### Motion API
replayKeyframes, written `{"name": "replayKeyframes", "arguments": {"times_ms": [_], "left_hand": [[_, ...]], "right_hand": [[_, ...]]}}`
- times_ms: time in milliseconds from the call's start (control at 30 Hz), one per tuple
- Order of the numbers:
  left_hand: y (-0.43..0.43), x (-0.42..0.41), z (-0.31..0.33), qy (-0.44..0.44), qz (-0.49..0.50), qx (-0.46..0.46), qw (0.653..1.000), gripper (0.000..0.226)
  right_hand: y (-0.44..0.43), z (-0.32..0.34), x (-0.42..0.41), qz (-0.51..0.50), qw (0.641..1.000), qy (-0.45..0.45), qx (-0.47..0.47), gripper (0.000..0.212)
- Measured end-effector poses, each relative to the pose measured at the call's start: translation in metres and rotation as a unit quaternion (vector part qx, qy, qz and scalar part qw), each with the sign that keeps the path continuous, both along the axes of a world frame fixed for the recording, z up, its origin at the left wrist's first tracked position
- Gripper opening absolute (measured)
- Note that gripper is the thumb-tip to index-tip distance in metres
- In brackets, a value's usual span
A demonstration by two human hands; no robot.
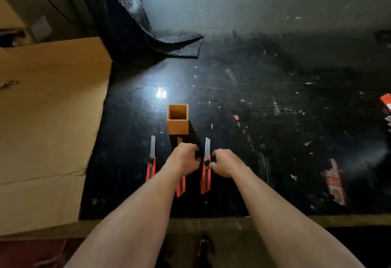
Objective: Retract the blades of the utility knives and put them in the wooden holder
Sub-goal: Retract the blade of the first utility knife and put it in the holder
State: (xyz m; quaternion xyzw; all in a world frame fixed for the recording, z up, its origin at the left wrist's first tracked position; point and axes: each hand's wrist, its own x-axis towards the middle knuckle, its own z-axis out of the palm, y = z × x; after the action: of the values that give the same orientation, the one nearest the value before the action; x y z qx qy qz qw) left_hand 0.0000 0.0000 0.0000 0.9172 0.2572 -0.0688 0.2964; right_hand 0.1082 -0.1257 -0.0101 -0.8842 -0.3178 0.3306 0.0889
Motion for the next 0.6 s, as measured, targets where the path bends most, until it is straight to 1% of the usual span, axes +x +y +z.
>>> {"name": "replayKeyframes", "arguments": {"times_ms": [100, 133, 200, 267, 400, 500, 600], "left_hand": [[-0.009, 0.0, -0.018, 0.04, -0.004, -0.049, 0.998, 0.019], [-0.013, -0.001, -0.022, 0.053, 0.001, -0.055, 0.997, 0.014], [-0.02, 0.001, -0.032, 0.051, 0.029, -0.074, 0.995, 0.01], [-0.026, 0.002, -0.038, 0.045, 0.063, -0.083, 0.994, 0.011], [-0.036, 0.004, -0.05, 0.015, 0.127, -0.111, 0.986, 0.018], [-0.04, 0.006, -0.051, -0.013, 0.166, -0.126, 0.978, 0.027], [-0.04, 0.007, -0.044, -0.04, 0.19, -0.149, 0.97, 0.031]], "right_hand": [[-0.004, -0.02, -0.007, -0.021, 0.999, 0.036, 0.0, 0.023], [-0.007, -0.023, -0.013, -0.024, 0.999, 0.034, 0.006, 0.021], [-0.009, -0.033, -0.017, -0.046, 0.998, 0.031, 0.029, 0.02], [-0.011, -0.038, -0.021, -0.07, 0.996, 0.021, 0.055, 0.021], [-0.013, -0.046, -0.025, -0.134, 0.985, 0.043, 0.101, 0.023], [-0.016, -0.048, -0.024, -0.173, 0.973, 0.086, 0.124, 0.021], [-0.018, -0.039, -0.02, -0.211, 0.955, 0.121, 0.172, 0.023]]}}
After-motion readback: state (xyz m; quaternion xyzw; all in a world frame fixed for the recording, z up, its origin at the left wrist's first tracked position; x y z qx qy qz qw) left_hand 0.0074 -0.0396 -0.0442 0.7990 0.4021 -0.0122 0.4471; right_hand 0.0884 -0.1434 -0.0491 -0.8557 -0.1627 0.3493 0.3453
